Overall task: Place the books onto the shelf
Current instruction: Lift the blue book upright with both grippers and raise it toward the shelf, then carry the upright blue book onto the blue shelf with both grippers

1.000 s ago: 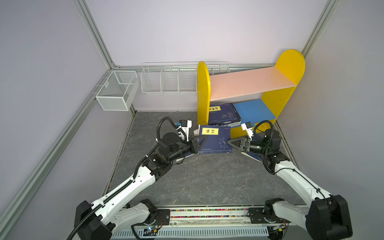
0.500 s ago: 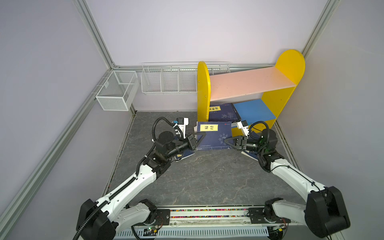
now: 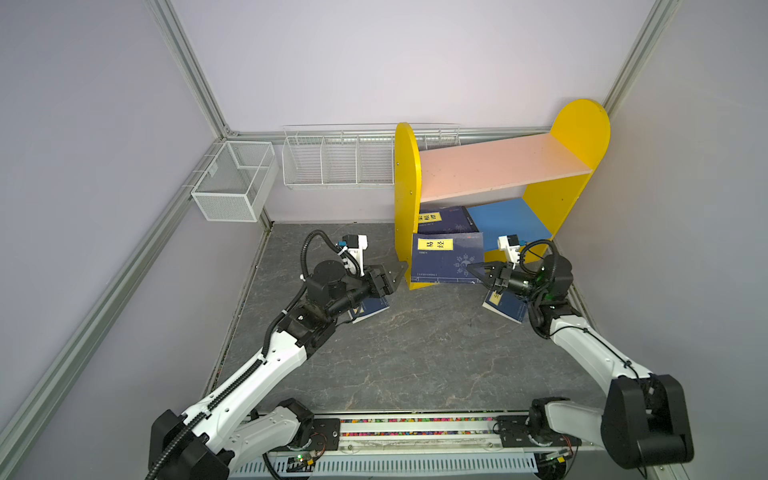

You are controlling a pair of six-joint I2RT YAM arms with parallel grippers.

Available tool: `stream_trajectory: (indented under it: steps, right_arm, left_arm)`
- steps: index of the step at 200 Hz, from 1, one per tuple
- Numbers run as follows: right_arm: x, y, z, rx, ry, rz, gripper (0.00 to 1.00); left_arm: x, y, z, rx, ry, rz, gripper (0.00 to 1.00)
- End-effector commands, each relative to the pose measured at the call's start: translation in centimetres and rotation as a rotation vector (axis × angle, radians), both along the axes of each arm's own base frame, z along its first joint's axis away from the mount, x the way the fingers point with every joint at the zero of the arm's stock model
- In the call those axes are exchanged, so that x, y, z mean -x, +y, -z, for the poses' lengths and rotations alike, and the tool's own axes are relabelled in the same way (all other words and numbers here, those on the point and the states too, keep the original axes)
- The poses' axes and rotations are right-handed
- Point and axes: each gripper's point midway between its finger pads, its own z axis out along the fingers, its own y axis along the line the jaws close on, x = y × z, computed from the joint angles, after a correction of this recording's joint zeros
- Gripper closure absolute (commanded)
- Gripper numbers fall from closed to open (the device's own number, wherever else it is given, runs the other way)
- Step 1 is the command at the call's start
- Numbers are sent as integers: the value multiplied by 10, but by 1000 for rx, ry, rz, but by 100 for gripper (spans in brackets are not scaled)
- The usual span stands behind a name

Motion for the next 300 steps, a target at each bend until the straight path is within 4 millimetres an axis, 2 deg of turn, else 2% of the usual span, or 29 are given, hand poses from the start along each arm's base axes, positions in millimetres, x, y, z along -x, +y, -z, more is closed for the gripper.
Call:
stream_trajectory:
  steps: [1,34,59,103,119,127,156,168,178,201,229,281,300]
  right_arm:
    - [7,-3,-20,-19,-29,-39,90]
    - [9,-5,-23,11,-59,-57,90]
    - [12,-7,-29,13,-80,-65,90]
    - [12,-7,-28,14,-77,-75,90]
    - [9,-9,-29,15,-86,-62,90]
    - [8,-10,-30,16,-96,-59,90]
    - [-6,-18,-26,21,-83,-27,89]
    - [-15,-25,-24,18,-71,4,86]
    - [-22,-32,-20,10,-49,32,79]
    - [-33,-41,-12,-10,-14,60,67]
    - [-32,-40,-20,-53,-42,34,64]
    - [-35,-40,-29,-152,-49,2,70]
    - [-40,-43,-28,-207,-22,-5,80]
  left_arm:
    - [-1,0,9,-57,46,-4,15]
    - [0,-34,32,-16,125,132,17]
    - [-1,-52,26,50,123,197,18]
    - [-2,-88,8,127,101,309,31]
    - [-1,-103,8,138,109,351,45]
    - [-2,-108,9,136,111,351,56]
    - [-10,-117,8,142,92,331,83]
    - [-14,-117,2,156,75,313,94]
    - [-17,-116,-4,168,55,293,100]
    - [-26,-114,-20,210,15,250,100]
    - [-31,-119,-30,230,1,254,100]
    - [-37,-125,-30,211,-1,256,100]
    - [-39,-126,-28,192,-2,253,100]
